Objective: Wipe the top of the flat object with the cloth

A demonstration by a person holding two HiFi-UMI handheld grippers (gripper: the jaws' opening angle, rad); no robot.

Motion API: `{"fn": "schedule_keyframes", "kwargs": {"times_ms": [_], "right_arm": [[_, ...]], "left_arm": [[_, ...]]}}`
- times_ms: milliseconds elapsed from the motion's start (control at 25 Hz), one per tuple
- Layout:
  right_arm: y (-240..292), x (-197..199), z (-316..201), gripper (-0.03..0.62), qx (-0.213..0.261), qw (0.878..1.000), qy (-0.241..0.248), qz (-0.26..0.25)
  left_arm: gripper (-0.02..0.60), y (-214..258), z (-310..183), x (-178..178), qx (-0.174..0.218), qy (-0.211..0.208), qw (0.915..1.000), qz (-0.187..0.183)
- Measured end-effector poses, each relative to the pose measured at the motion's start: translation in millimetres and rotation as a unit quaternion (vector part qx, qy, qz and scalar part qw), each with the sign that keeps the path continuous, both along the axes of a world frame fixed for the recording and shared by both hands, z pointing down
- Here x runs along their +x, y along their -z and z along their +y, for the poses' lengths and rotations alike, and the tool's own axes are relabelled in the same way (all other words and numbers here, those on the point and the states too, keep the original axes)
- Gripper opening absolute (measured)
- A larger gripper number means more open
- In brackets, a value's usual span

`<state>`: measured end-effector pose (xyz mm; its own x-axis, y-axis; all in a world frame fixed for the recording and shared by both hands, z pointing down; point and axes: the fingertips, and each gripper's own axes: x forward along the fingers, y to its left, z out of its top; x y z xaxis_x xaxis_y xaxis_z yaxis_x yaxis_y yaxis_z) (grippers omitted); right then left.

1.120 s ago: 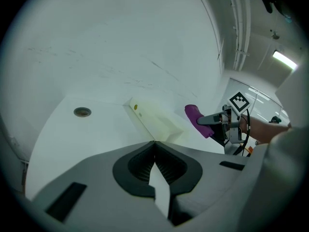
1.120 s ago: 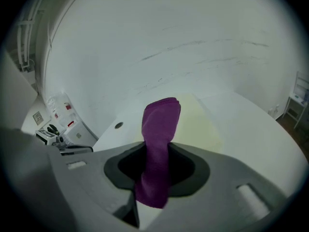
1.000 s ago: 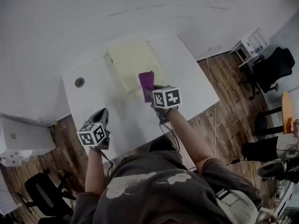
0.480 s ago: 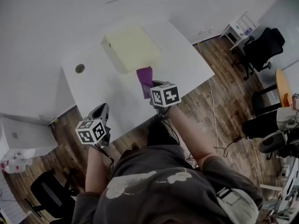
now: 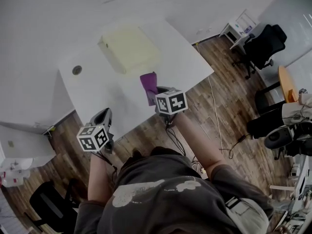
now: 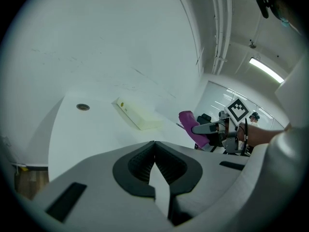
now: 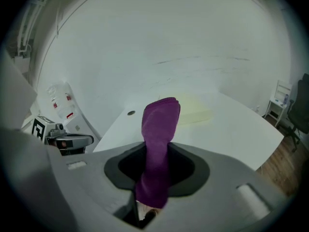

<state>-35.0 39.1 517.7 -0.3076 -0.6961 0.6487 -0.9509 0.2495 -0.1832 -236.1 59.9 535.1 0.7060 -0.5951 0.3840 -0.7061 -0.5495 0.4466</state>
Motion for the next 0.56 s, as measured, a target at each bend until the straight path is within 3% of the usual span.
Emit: {"fn": "schedule_keyframes", "kwargs": {"times_ms": [560], "right_arm": [[16.8, 29.1, 38.6, 0.114, 0.019, 0.999, -0.006, -0.026]], "left_arm": [[-0.005, 25.6, 22.5, 53.4, 0.019, -0.027, 0.9994, -0.01]]}}
